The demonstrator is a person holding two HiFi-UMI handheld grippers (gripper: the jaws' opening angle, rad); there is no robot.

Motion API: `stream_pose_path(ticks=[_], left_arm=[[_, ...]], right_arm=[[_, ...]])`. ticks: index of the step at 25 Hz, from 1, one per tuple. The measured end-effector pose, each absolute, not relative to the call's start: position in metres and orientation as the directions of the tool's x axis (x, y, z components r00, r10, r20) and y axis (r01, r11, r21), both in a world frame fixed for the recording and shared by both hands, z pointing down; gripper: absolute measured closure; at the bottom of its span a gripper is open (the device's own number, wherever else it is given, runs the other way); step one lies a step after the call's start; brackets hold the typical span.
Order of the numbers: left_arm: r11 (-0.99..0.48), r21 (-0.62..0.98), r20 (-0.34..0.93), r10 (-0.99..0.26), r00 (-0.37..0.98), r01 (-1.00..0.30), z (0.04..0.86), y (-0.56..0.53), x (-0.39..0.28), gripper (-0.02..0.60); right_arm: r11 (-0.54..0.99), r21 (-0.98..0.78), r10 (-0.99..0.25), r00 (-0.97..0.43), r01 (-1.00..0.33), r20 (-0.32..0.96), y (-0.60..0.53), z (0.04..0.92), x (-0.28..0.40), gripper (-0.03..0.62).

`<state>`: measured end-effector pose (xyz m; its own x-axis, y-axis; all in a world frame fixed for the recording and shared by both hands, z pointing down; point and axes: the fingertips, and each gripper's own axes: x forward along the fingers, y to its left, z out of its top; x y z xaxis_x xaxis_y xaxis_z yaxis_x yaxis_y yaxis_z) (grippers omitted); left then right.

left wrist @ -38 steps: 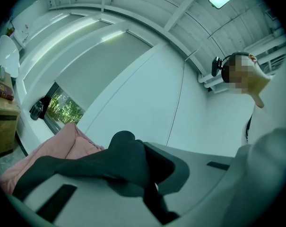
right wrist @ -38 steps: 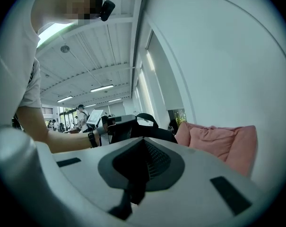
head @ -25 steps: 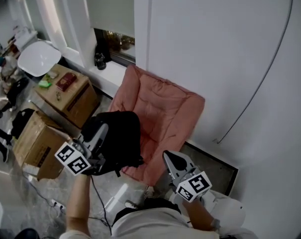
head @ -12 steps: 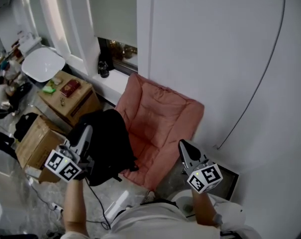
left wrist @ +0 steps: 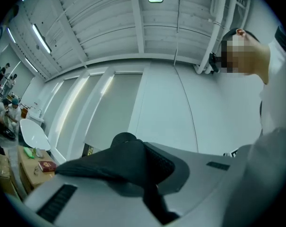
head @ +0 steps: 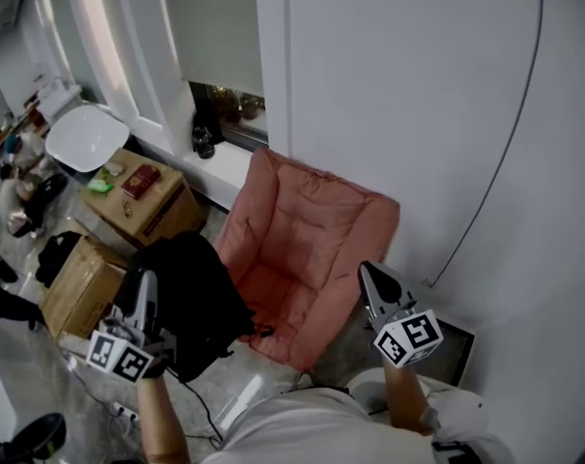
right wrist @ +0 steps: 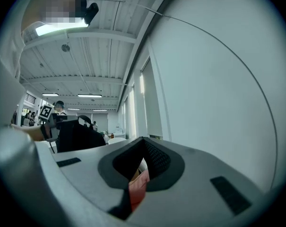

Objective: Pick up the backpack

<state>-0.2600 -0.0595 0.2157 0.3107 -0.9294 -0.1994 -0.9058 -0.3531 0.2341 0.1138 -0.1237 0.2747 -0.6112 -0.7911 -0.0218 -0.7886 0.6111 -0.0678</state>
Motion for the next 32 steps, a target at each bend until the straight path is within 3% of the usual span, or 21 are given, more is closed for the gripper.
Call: stream_pose_path(ticks=[12, 32], left_arm=[[-0.25, 0.252, -0.172, -0.962, 0.211, -0.935, 0.23, -0.018, -0.269, 0.565], [-0.246, 0.277, -0.226, -0.956, 0.186, -0.929, 0.218, 0.001, -0.254, 0.565]], right_arm=[[0.545, -0.019, -0.838, -0.545, -0.838, -0.009, -0.128, 0.267, 0.152, 0.574], [0.51, -0.007, -0.86, -0.51, -0.86, 0.0, -0.139, 0.267, 0.186, 0.574]])
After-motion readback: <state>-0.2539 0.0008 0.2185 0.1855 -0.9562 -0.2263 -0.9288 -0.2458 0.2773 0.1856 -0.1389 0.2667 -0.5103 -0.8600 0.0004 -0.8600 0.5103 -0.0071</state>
